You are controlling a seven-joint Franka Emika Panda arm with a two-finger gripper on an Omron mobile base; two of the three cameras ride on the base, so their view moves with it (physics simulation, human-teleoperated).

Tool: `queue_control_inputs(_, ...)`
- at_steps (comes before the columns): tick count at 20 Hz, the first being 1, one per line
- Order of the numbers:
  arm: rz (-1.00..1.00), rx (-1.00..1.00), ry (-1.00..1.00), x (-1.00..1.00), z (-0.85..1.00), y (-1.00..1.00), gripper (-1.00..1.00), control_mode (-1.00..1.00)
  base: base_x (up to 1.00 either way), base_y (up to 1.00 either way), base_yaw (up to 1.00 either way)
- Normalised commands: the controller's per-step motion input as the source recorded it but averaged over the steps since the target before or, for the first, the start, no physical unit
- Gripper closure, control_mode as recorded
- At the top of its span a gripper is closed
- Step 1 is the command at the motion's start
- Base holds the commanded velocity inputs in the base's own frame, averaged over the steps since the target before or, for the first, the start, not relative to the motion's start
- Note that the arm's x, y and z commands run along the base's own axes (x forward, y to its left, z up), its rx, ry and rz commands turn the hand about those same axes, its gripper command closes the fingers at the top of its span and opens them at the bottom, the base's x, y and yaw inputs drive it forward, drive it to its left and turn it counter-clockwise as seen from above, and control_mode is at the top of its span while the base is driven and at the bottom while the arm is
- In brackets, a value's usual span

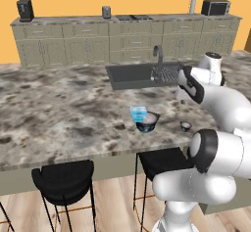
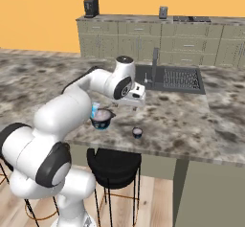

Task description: Stack the yogurt containers by placing the smaller containers on top of the larger containers.

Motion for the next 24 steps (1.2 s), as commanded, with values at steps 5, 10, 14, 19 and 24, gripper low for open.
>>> queue_control_inputs(5, 0.00, 0.01, -0.03, 0.00, -0.54, -0.13, -1.00, -1.00, 0.00, 0.00, 0.00)
queue_control_inputs(10, 0.00, 0.00, 0.00, 0.09, -0.49, -0.03, -1.00, -1.00, 0.00, 0.00, 0.00)
queue_control_inputs(14, 0.00, -0.07, 0.00, 0.07, -0.25, -0.17, -1.00, -1.00, 0.00, 0.00, 0.00)
queue_control_inputs(19, -0.01, -0.02, 0.00, 0.00, -0.40, -0.29, -1.00, -1.00, 0.00, 0.00, 0.00)
queue_control_inputs(24, -0.01, 0.00, 0.00, 0.05, -0.51, -0.13, -1.00, -1.00, 0.00, 0.00, 0.00)
